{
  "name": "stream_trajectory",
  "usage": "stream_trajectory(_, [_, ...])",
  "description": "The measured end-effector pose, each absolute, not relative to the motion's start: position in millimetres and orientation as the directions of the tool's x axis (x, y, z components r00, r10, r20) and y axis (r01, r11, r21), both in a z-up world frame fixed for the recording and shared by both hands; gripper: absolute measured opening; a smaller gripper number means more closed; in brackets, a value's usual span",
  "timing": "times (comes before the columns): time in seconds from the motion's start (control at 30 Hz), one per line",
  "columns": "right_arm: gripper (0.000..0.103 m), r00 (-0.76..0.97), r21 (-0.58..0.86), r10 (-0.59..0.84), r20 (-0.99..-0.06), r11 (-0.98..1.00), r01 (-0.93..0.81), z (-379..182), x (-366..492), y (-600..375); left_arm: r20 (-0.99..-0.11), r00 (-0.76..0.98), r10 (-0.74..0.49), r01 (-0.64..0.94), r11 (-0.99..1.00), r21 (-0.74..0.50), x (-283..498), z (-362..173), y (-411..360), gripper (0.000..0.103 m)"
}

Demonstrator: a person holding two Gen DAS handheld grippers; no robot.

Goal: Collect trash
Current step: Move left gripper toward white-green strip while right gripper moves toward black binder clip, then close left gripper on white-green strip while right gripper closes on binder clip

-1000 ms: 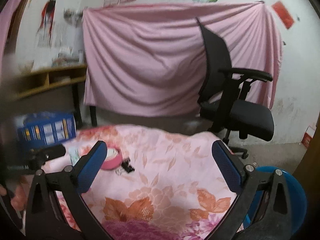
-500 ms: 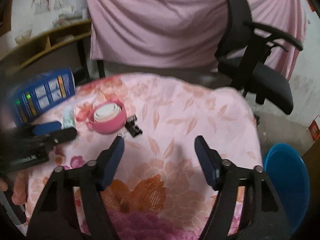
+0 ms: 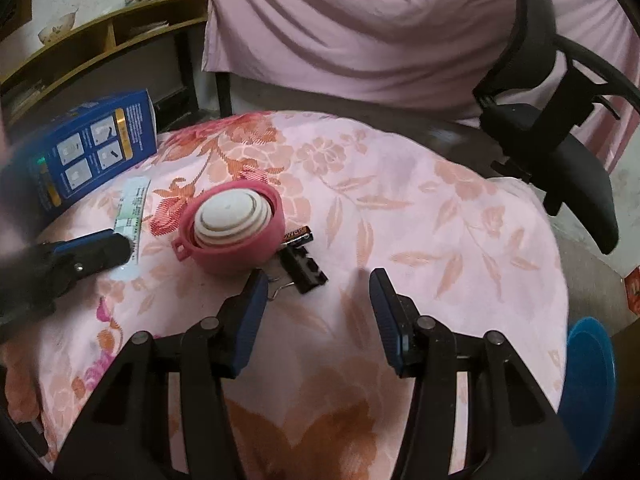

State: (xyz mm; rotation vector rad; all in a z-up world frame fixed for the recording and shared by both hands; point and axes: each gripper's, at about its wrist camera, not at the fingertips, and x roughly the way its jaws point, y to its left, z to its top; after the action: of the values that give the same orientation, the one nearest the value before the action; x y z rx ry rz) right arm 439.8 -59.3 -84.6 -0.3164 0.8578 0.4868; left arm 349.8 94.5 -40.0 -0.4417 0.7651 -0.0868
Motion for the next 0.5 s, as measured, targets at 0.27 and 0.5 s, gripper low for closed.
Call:
stream_trajectory(0.27, [0.057, 0.497, 0.019, 0.350, -0.794, 0.831, -0.556, -88.6, 447.2, -63.2, -0.640, 0.725, -0.253, -0.076, 0.895, -0.440, 347.1, -37.0, 93.6, 0.010])
stream_trajectory(0.5, [0.057, 0.511, 0.011, 0.348, -0.786, 0.833, -0.552, -87.2, 439.9, -64.2, -0.620, 0.731, -0.285, -0.035, 0.892, -0.451, 345.8, -34.4, 89.0, 0.005])
